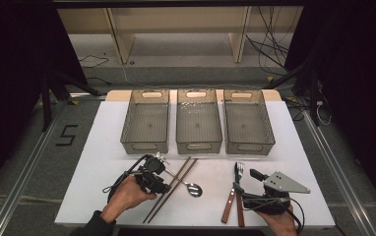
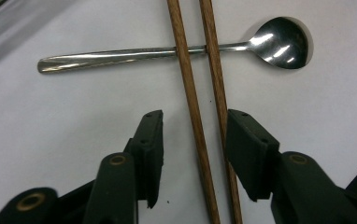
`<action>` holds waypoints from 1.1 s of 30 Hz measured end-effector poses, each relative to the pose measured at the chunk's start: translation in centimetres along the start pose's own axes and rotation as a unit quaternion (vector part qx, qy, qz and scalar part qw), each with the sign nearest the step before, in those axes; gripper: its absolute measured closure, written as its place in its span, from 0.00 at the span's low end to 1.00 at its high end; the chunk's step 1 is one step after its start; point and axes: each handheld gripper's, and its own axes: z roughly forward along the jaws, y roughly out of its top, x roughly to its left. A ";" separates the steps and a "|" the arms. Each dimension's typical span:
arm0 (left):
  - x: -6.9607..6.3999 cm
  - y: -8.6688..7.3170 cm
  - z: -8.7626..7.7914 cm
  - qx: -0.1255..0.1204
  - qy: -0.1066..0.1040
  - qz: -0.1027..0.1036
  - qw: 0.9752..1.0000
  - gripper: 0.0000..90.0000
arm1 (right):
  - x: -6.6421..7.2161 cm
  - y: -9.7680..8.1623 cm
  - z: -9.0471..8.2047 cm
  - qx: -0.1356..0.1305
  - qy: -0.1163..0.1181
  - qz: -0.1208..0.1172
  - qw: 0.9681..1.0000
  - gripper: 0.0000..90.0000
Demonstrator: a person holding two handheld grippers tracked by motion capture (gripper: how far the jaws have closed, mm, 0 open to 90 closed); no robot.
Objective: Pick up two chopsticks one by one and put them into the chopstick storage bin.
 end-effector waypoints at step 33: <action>0.1 0.8 1.7 0.026 0.024 0.007 0.999 0.93 | 0.0 0.0 -0.1 -0.002 -0.001 0.000 1.000 0.30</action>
